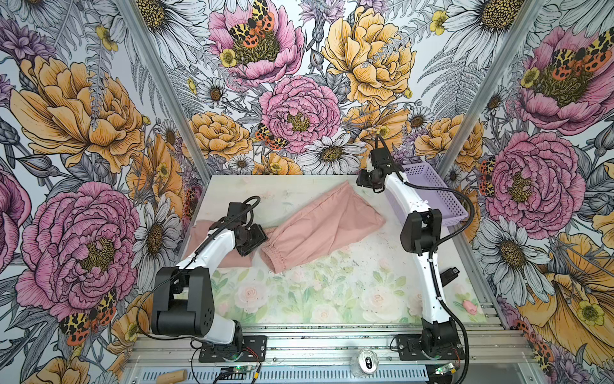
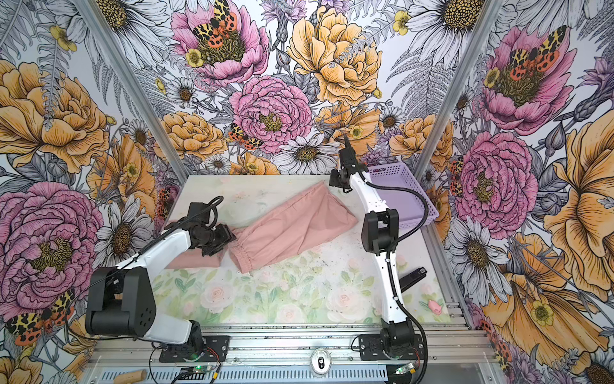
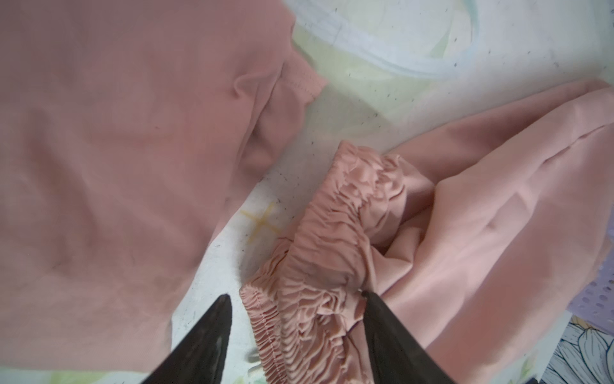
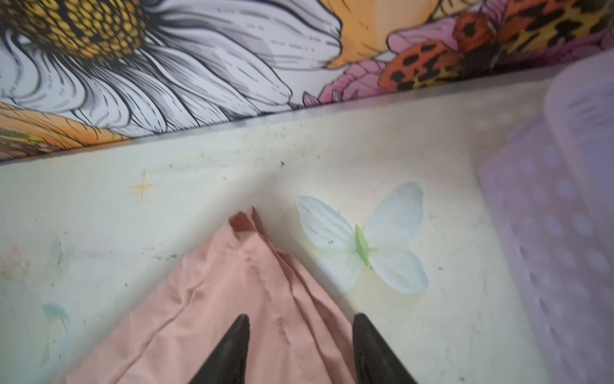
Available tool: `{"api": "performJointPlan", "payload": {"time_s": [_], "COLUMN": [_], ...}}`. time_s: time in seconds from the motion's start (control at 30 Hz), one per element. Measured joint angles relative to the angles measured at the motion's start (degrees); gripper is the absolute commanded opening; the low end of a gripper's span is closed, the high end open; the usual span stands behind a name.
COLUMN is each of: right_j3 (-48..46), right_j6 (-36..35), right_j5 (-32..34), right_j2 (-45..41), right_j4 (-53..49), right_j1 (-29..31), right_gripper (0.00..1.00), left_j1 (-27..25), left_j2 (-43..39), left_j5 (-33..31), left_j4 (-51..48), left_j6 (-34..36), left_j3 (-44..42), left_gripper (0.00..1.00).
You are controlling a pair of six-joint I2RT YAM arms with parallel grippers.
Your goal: Fold and stack the mixed laundry pile
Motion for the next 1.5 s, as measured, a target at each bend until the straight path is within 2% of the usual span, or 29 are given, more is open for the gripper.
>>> {"api": "performJointPlan", "payload": {"time_s": [0.13, 0.33, 0.5, 0.6, 0.7, 0.83, 1.1, 1.37, 1.5], "right_j3": [-12.57, -27.39, -32.85, -33.64, -33.79, -35.39, -41.62, -51.25, -53.64], "right_j6": [-0.57, -1.81, -3.19, -4.02, -4.72, -4.46, -3.08, -0.66, 0.33], "right_j5": [0.04, 2.45, 3.96, 5.2, 6.75, 8.79, 10.56, 11.47, 12.85], "right_j2": [-8.68, -19.93, -20.79, -19.82, -18.69, -17.07, -17.57, -23.8, -26.8], "right_j4": [-0.79, -2.45, -3.19, -3.58, -3.56, -3.37, -1.42, -1.11, -6.01], "right_j1": [-0.31, -0.42, -0.09, 0.24, 0.44, 0.44, 0.44, 0.66, 1.07], "right_gripper": [0.51, 0.48, 0.44, 0.4, 0.31, 0.25, 0.23, 0.22, 0.27], "left_j1": [-1.33, -7.41, -14.34, -16.2, -15.58, -13.66, -11.08, -10.08, -10.47], "left_j2": [-3.41, -6.25, -0.76, 3.21, 5.7, 8.96, 17.66, 18.69, 19.08], "left_j5": [-2.93, -3.52, -1.46, -0.61, -0.66, -0.83, -0.81, -0.83, -0.79], "left_j4": [-1.38, -2.91, -3.06, -3.21, -3.13, -2.78, -2.8, -2.78, -2.93], "left_j6": [-0.04, -1.16, -1.66, -1.53, -1.11, 0.81, 6.84, 11.3, 13.51], "left_j3": [1.7, 6.08, 6.64, 6.45, 6.14, 6.16, 9.44, 11.74, 13.92], "left_gripper": [0.67, 0.59, 0.52, 0.49, 0.47, 0.45, 0.44, 0.43, 0.44]}}
